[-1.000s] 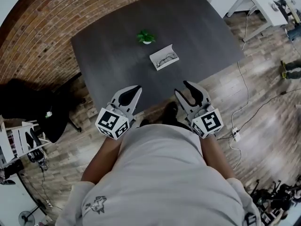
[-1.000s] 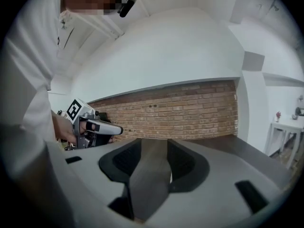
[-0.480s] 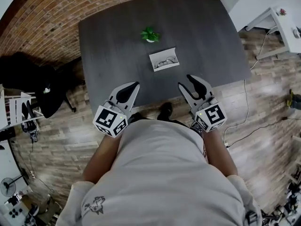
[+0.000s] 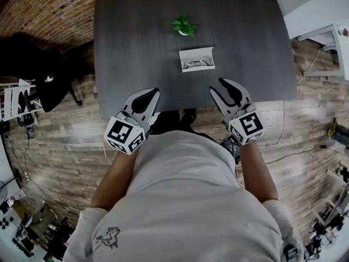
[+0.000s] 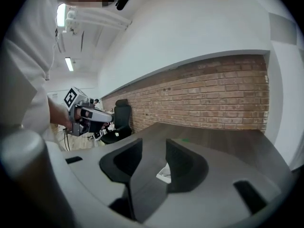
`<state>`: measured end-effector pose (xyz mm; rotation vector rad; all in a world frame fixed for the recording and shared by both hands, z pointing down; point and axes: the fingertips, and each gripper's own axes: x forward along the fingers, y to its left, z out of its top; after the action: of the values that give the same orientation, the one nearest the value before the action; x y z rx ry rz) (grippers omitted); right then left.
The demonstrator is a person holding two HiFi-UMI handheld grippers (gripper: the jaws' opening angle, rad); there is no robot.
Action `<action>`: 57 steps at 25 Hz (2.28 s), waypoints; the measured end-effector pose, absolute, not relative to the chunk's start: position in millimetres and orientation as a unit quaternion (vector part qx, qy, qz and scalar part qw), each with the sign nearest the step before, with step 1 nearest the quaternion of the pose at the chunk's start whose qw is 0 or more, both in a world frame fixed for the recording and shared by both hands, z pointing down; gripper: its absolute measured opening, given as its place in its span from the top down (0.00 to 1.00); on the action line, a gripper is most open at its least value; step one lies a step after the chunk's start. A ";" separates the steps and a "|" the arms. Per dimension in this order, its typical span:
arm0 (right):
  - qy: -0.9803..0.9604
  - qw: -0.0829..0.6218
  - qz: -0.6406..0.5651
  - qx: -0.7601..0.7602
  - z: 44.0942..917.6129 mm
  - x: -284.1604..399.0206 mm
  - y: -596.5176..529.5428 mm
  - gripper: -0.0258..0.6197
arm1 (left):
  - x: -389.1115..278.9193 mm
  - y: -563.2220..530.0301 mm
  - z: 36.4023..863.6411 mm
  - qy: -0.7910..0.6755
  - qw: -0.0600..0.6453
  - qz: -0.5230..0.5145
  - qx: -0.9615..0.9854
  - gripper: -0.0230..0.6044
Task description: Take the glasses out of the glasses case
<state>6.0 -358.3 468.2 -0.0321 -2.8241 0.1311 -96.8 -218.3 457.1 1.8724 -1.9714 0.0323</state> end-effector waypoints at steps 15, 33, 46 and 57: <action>-0.949 0.299 -0.010 -0.099 563.4 -57.3 -379.4 0.71 | -125.3 -275.7 514.0 -0.664 0.246 0.042 0.705 0.95; -0.845 0.464 -0.157 -0.213 700.0 -83.2 -395.0 0.79 | -143.1 -304.7 588.2 -0.616 0.315 0.070 0.719 0.95; -0.774 0.511 -0.239 -0.287 744.5 -81.0 -391.3 0.86 | -149.6 -304.0 608.1 -0.617 0.344 0.056 0.706 0.95; -0.742 0.529 -0.262 -0.317 757.6 -81.8 -392.2 0.92 | -158.8 -300.4 613.5 -0.625 0.351 0.049 0.695 0.95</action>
<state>-81.8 -392.2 757.6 -0.7577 -1.7735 -0.6261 -158.8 -300.4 613.5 1.7995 -1.6188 0.1272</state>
